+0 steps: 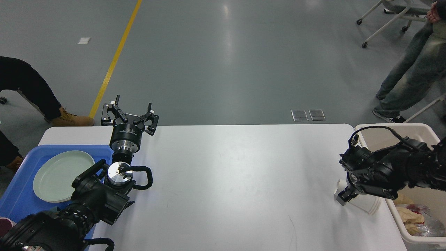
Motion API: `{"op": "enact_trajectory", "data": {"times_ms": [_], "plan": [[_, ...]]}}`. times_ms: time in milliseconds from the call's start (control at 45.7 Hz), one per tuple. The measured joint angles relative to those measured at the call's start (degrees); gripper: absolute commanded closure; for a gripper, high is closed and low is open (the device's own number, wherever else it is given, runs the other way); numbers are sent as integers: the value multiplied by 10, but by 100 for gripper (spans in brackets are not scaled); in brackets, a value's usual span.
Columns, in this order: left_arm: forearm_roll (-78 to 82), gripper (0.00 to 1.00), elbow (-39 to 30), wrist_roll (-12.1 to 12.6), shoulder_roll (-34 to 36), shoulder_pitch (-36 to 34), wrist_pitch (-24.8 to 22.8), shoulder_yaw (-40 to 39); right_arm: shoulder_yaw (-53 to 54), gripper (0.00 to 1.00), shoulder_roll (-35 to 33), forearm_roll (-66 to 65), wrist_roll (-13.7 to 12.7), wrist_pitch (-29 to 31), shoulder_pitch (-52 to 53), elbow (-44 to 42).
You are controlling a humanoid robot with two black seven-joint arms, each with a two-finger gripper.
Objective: Tidy desktop
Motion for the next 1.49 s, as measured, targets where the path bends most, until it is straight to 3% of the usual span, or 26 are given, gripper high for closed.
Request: {"op": "enact_trajectory", "data": {"times_ms": [526, 613, 679, 854, 1007, 1314, 1489], "plan": [[0, 3, 0, 0, 0, 0, 0, 0, 1, 1, 6, 1, 0, -66, -45, -22], [0, 3, 0, 0, 0, 0, 0, 0, 2, 17, 6, 2, -1, -78, -49, -25], [0, 3, 0, 0, 0, 0, 0, 0, 2, 38, 3, 5, -3, -82, -52, -27], [0, 3, 0, 0, 0, 0, 0, 0, 4, 75, -2, 18, -9, -82, -56, -32], [0, 3, 0, 0, 0, 0, 0, 0, 2, 100, -2, 39, -11, -75, -52, -35], [0, 3, 0, 0, 0, 0, 0, 0, 4, 100, -3, 53, -11, -69, -43, -28], [0, 3, 0, 0, 0, 0, 0, 0, 8, 100, -38, 83, -5, -11, 16, -2]]}}
